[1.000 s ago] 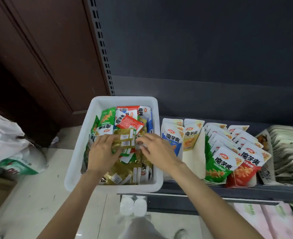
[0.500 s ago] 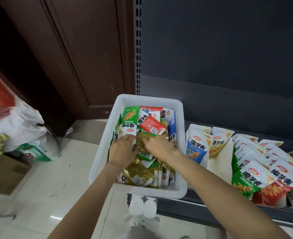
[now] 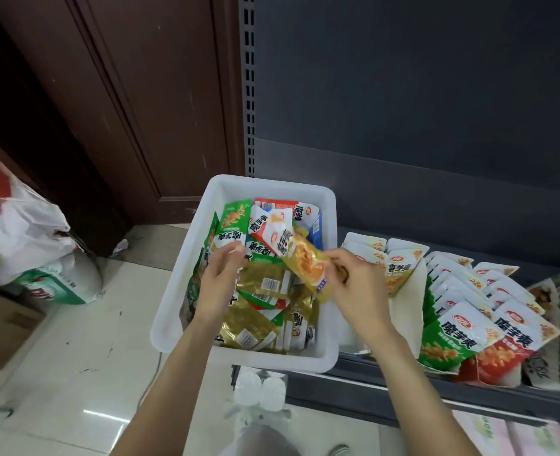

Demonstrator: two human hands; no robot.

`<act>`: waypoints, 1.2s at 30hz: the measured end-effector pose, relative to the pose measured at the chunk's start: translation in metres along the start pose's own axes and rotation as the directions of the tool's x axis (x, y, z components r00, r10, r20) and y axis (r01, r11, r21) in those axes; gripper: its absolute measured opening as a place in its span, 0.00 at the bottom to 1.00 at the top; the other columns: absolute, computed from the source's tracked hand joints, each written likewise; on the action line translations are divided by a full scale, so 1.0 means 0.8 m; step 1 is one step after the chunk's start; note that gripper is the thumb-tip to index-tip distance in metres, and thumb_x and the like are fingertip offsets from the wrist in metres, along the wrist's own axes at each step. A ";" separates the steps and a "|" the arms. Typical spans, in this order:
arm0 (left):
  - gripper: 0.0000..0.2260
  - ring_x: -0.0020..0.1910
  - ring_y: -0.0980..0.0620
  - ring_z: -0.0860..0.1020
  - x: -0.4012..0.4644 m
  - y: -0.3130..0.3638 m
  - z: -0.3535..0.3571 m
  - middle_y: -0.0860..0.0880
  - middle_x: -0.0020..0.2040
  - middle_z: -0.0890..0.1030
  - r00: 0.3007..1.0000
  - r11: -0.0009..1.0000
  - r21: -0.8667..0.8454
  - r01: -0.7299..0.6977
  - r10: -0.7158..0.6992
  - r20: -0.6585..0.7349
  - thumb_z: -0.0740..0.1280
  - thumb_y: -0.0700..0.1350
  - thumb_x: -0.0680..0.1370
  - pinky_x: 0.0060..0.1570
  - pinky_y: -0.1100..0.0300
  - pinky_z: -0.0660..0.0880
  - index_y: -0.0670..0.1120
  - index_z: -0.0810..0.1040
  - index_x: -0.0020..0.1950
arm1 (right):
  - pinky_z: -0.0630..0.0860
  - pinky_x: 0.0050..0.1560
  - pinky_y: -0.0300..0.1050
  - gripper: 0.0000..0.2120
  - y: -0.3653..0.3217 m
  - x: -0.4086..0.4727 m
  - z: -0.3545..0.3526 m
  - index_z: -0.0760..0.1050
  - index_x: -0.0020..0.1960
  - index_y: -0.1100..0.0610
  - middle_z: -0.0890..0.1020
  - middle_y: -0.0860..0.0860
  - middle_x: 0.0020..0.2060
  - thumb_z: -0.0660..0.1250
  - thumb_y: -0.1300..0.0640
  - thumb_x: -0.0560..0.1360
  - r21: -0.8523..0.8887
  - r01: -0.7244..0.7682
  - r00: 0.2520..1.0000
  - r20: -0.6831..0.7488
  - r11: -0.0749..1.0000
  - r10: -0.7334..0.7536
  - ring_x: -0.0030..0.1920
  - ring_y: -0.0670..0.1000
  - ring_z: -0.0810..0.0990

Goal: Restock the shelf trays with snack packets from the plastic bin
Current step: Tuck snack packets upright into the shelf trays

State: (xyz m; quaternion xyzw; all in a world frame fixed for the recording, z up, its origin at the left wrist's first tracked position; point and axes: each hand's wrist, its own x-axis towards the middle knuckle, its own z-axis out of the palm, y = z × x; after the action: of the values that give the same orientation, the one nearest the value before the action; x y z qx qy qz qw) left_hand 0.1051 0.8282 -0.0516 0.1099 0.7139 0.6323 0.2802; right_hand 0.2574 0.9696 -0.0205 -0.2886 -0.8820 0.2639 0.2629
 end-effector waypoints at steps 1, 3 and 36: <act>0.21 0.56 0.55 0.79 -0.009 0.008 0.007 0.54 0.57 0.81 0.995 0.994 -0.090 0.059 -0.051 0.090 0.67 0.62 0.70 0.59 0.54 0.70 0.56 0.75 0.59 | 0.71 0.32 0.31 0.06 0.004 -0.004 -0.005 0.80 0.51 0.54 0.84 0.46 0.39 0.66 0.61 0.76 0.170 -0.122 0.992 0.045 0.978 0.116 0.36 0.42 0.80; 0.19 0.53 0.55 0.81 -0.024 0.022 0.026 0.52 0.55 0.82 0.961 0.982 -0.147 0.116 -0.074 0.265 0.70 0.59 0.70 0.57 0.55 0.73 0.56 0.75 0.59 | 0.77 0.40 0.38 0.08 0.010 -0.013 -0.013 0.79 0.49 0.52 0.84 0.46 0.42 0.65 0.63 0.77 0.448 -0.299 0.953 0.178 0.842 0.243 0.43 0.45 0.82; 0.15 0.47 0.55 0.79 -0.044 -0.012 0.193 0.54 0.47 0.82 0.758 0.473 0.593 -0.652 0.396 0.518 0.68 0.54 0.75 0.44 0.56 0.79 0.53 0.74 0.59 | 0.66 0.30 0.35 0.09 0.111 -0.031 -0.159 0.73 0.57 0.55 0.78 0.48 0.32 0.65 0.57 0.78 -0.083 -0.140 0.980 -0.151 0.987 0.126 0.31 0.41 0.75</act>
State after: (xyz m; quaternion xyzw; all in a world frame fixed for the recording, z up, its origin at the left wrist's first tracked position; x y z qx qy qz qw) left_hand 0.2193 0.9382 -0.0585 0.5280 0.7828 0.3115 0.1069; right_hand 0.3861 1.0549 0.0089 -0.3775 -0.8506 0.2175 0.2944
